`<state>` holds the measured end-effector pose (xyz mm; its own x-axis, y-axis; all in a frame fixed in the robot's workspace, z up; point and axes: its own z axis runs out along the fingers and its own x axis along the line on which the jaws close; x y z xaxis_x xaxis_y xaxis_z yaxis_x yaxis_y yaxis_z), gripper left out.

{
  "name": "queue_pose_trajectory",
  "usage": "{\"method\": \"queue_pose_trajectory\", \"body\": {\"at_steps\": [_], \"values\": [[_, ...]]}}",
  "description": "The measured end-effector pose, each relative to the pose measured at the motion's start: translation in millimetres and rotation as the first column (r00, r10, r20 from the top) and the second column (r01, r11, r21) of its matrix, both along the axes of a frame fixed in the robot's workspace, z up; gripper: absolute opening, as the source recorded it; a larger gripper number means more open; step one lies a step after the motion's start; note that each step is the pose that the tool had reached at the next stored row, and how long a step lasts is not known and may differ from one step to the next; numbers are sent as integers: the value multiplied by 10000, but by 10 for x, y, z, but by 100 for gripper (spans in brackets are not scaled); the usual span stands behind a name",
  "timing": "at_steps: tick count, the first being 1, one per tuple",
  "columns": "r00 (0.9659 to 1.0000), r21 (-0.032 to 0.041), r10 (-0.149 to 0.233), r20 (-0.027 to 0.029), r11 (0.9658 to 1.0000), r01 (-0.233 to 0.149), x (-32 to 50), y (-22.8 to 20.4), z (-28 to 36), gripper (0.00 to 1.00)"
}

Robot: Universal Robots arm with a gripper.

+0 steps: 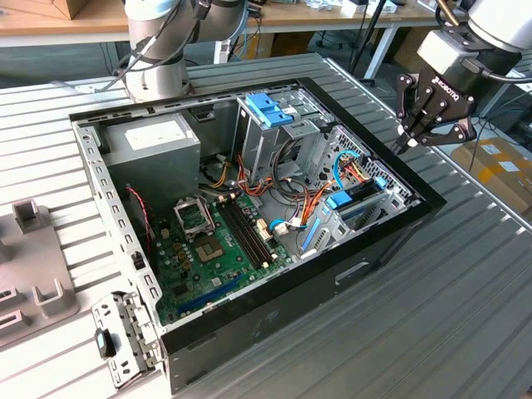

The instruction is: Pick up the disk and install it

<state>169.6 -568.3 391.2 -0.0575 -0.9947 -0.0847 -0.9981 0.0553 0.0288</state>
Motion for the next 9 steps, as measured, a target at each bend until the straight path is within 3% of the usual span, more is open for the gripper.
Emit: {"method": "queue_pose_trajectory", "body": {"at_steps": [9], "values": [[10000,0,0,0,10000,0,45,0,0,11]]}}
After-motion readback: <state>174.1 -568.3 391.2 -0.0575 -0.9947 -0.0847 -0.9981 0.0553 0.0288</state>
